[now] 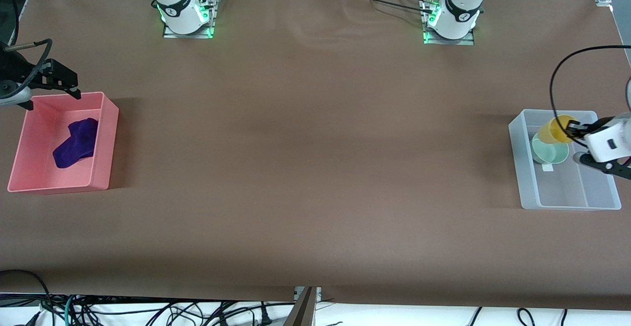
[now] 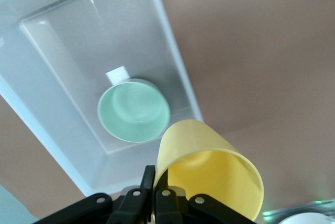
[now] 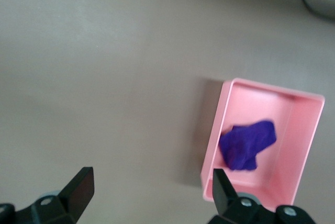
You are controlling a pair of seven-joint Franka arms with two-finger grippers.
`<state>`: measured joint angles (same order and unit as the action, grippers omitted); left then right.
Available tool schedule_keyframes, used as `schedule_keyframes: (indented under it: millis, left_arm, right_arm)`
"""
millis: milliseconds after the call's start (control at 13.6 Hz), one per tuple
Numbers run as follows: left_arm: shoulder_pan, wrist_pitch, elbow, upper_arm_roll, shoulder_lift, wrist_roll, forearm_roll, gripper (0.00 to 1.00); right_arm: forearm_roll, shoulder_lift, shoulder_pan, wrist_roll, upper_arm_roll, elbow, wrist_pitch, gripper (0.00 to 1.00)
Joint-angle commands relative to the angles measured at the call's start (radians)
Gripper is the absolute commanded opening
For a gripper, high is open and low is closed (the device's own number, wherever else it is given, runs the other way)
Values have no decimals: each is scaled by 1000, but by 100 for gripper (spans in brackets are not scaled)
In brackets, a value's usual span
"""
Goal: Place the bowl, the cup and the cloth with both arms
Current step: 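Lift the yellow cup with the left gripper and lower it into the green cup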
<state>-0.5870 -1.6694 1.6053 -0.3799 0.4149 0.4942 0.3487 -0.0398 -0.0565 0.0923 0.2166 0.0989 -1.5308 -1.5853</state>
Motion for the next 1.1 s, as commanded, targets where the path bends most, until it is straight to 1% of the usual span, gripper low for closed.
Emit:
schedule_keyframes:
  millis: [0,147,220,367,513,587,660,733,807,880,953,1027]
  left_arm:
    - [-97,-178,146,-11,-10,98,30,0]
    - [-141,-301,201,-10,11,121,30,0]
    - [-166,-328,224,-11,16,127,30,0]
    - [-171,-336,249,-10,24,136,48,0]
    - [-180,-343,249,-11,47,138,88,0]
    - [-188,-364,254,-10,53,138,89,0]
    - [-195,-369,254,-11,62,138,90,9]
    - [-195,-369,251,-11,62,139,90,57]
    - [-194,-359,245,-14,55,144,89,96]
    - [-189,-339,237,-22,41,147,89,100]
    - [-186,-320,231,-34,22,155,79,100]
    - [-186,-300,211,-65,4,152,73,100]
  right_arm:
    - [0,17,6,-140,4,-5,48,100]
    - [11,12,6,-141,2,-2,56,100]
    - [9,9,6,-137,1,0,56,100]
    - [9,3,12,-137,1,0,54,100]
    - [9,3,12,-135,1,1,47,100]
    - [9,3,12,-135,1,1,47,100]
    - [9,3,12,-135,1,1,47,100]
    - [8,1,12,-135,2,1,44,100]
    - [8,1,10,-135,2,1,45,100]
    - [6,1,10,-135,2,1,45,100]
    - [5,1,10,-134,2,1,45,100]
    - [1,1,10,-134,2,1,45,100]
